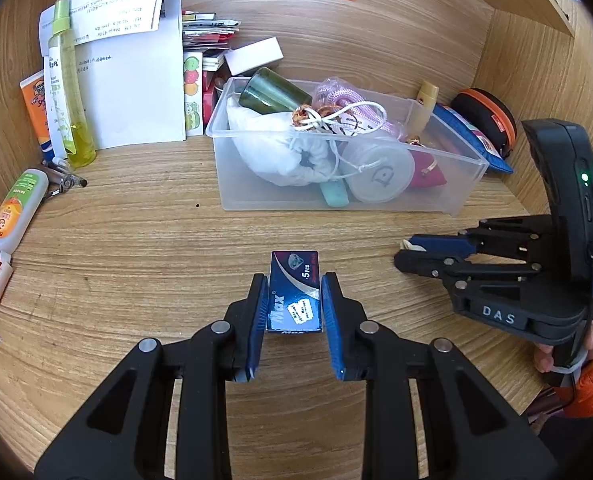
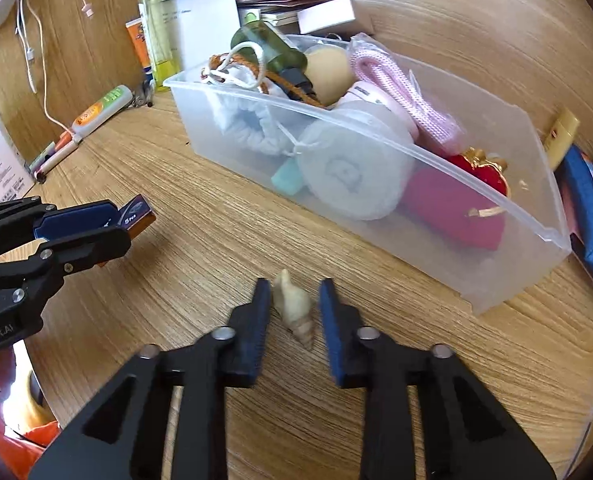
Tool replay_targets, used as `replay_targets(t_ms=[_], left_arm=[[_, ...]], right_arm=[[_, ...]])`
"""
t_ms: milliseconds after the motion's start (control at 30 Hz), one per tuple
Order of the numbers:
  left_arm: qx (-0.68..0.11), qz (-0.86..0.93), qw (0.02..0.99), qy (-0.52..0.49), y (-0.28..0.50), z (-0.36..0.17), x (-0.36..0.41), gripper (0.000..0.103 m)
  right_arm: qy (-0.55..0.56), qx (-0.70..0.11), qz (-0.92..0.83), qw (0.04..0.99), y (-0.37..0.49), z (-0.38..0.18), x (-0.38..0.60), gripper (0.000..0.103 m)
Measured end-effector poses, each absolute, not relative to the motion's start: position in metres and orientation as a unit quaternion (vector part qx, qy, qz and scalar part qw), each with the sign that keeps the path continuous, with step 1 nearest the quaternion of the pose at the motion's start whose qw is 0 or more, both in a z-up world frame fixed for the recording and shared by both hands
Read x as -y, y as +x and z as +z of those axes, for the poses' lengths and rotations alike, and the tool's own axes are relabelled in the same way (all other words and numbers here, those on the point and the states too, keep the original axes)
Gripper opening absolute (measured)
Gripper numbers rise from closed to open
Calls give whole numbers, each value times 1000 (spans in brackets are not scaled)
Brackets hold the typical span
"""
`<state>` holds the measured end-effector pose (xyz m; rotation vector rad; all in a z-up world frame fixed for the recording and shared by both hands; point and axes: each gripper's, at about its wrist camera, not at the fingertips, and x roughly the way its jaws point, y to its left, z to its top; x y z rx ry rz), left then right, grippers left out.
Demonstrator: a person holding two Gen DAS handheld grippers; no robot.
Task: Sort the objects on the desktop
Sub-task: 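Carry the blue card and seashell into the clear box and release both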
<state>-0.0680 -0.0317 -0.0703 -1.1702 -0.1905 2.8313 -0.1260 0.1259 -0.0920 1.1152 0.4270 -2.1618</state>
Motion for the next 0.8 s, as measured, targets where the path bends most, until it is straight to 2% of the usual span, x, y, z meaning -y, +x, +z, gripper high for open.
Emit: replay_targets(t_ms=[233, 500, 800], left_arm=[[57, 928, 42, -365, -74, -56, 28, 27], [47, 939, 46, -337, -81, -30, 19, 27], [31, 947, 53, -317, -90, -7, 8, 27]], right_arm=[[419, -149, -834, 328, -123, -84, -134, 17], [399, -75, -833, 375, -121, -49, -150, 17], [362, -64, -854, 368, -128, -16, -163, 17]])
